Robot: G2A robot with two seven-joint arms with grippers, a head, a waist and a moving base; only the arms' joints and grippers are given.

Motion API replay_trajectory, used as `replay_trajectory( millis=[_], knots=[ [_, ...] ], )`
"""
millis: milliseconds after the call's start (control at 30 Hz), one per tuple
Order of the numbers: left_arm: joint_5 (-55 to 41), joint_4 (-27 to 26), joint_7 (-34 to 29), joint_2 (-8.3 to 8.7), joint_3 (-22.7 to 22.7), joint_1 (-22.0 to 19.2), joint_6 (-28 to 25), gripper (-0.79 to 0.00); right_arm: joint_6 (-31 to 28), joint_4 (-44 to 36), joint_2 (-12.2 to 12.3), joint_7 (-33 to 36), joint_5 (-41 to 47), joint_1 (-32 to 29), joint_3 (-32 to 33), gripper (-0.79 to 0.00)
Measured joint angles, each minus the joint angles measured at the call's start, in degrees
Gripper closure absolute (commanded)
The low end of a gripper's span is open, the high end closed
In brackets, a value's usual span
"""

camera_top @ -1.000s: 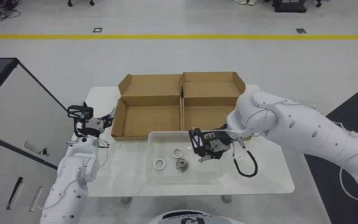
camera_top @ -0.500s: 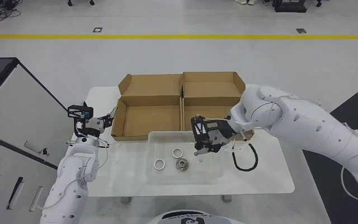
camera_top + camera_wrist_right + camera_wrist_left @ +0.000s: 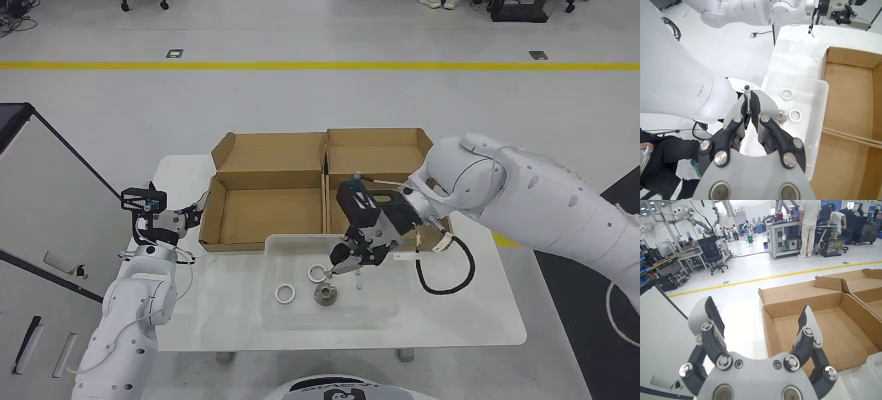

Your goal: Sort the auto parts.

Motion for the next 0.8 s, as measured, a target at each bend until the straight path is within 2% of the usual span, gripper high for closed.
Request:
replay_trajectory(
  millis=[167,333,500,800],
  knots=[
    [0.00,0.00,0.00,0.00,0.00,0.00,0.00,-0.785,-0.96,1.19,-3.52,-0.96,6.54,2.41,0.07,0.000],
    [0.00,0.00,0.00,0.00,0.00,0.00,0.00,-0.785,-3.87,2.43,-5.44,-3.95,15.16,4.99,0.07,0.000],
    [0.00,0.00,0.00,0.00,0.00,0.00,0.00,-0.785,-3.95,1.40,-5.46,-3.94,25.11,6.28,0.74,0.000],
    [0.00,0.00,0.00,0.00,0.00,0.00,0.00,-0.785,-3.95,1.42,-5.45,-3.93,24.54,6.24,0.76,0.000]
  ],
)
